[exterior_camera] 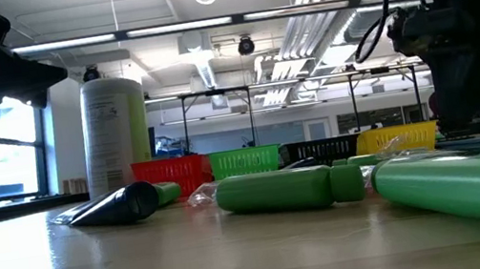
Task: Pick & Place Travel size toiletries
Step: Put the blue razor into the black bin
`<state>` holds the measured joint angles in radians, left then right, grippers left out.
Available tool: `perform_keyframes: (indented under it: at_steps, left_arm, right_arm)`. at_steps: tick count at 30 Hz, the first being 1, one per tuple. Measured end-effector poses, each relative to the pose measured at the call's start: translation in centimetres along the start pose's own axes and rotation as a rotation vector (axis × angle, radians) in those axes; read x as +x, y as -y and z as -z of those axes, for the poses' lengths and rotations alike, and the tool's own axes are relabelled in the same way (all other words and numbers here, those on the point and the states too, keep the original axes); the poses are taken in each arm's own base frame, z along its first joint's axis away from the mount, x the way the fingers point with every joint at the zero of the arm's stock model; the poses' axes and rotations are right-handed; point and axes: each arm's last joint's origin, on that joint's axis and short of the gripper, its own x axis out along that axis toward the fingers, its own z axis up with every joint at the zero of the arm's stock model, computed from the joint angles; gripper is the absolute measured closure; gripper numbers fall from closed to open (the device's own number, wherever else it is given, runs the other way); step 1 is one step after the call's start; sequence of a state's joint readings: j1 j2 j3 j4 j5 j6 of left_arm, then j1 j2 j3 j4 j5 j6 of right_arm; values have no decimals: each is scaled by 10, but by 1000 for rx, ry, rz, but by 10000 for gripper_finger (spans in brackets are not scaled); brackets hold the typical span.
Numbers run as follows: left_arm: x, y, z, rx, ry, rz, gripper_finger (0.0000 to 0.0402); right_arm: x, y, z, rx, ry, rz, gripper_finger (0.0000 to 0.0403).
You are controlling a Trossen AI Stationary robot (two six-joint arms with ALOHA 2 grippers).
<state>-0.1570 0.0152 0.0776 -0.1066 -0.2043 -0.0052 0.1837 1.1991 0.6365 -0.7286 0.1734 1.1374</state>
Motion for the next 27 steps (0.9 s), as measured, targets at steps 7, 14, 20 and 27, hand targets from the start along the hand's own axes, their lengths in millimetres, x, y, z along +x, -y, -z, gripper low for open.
perform_keyframes:
  at_steps: [7, 14, 20, 27]
  left_arm:
    - [0, 0, 0, 0, 0, 0, 394]
    - [0, 0, 0, 0, 0, 0, 394]
    - [0, 0, 0, 0, -1, 0, 394]
    - [0, 0, 0, 0, 0, 1, 394]
  right_arm:
    - [16, -2, 2, -14, -35, 75, 188]
    - [27, -4, 4, -23, -79, 117, 188]
    - [34, -5, 5, -34, -109, 136, 188]
    - [36, -7, 5, -41, -115, 127, 188]
